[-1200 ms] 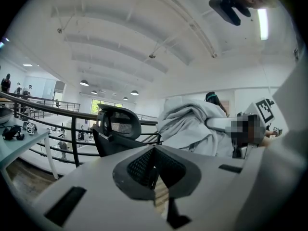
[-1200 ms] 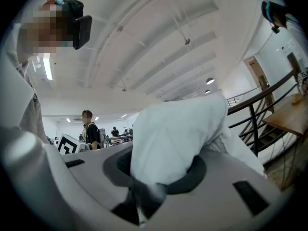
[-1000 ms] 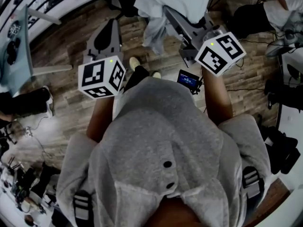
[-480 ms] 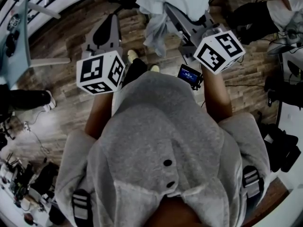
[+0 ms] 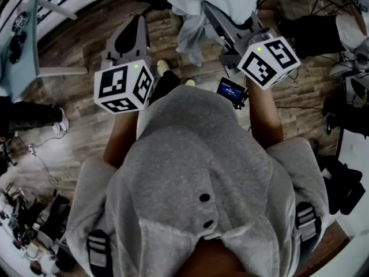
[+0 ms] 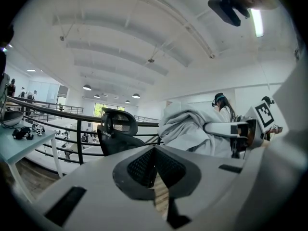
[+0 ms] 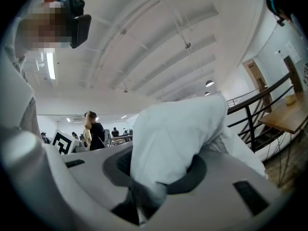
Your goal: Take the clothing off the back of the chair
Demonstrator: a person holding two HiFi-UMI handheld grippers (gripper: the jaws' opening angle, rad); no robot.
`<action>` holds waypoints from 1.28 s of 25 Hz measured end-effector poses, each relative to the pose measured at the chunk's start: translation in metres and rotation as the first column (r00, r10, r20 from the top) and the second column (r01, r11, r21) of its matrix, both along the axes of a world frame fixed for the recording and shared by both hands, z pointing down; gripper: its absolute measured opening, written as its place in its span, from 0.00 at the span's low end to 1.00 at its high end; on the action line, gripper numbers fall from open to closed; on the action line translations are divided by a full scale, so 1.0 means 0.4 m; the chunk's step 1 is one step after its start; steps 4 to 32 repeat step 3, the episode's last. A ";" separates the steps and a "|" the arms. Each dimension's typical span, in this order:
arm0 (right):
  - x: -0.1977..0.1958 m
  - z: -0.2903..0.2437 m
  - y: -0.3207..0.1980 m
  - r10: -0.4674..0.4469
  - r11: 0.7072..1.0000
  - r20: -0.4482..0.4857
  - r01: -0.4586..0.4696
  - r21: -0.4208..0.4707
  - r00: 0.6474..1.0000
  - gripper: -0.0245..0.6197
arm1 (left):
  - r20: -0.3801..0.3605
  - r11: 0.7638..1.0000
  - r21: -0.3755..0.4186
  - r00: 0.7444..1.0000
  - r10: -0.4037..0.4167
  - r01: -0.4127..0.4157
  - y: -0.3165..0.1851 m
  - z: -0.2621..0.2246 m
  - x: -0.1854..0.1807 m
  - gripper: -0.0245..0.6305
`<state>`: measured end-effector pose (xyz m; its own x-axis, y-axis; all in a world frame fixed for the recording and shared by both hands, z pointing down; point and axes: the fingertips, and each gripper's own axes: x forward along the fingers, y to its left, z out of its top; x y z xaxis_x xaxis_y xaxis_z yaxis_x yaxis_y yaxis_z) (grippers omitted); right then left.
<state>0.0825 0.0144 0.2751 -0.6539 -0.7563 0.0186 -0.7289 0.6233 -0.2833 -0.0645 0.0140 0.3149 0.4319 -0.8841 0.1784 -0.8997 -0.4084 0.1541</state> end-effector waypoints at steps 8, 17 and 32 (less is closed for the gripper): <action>-0.001 -0.005 0.007 -0.005 1.000 -0.003 0.005 0.005 1.000 0.23 | 0.000 1.000 0.002 1.000 -0.005 0.005 0.007 -0.004 -0.003 0.04; -0.001 -0.005 0.007 -0.005 1.000 -0.003 0.005 0.005 1.000 0.23 | 0.000 1.000 0.002 1.000 -0.005 0.005 0.007 -0.004 -0.003 0.04; -0.001 -0.005 0.007 -0.005 1.000 -0.003 0.005 0.005 1.000 0.23 | 0.000 1.000 0.002 1.000 -0.005 0.005 0.007 -0.004 -0.003 0.04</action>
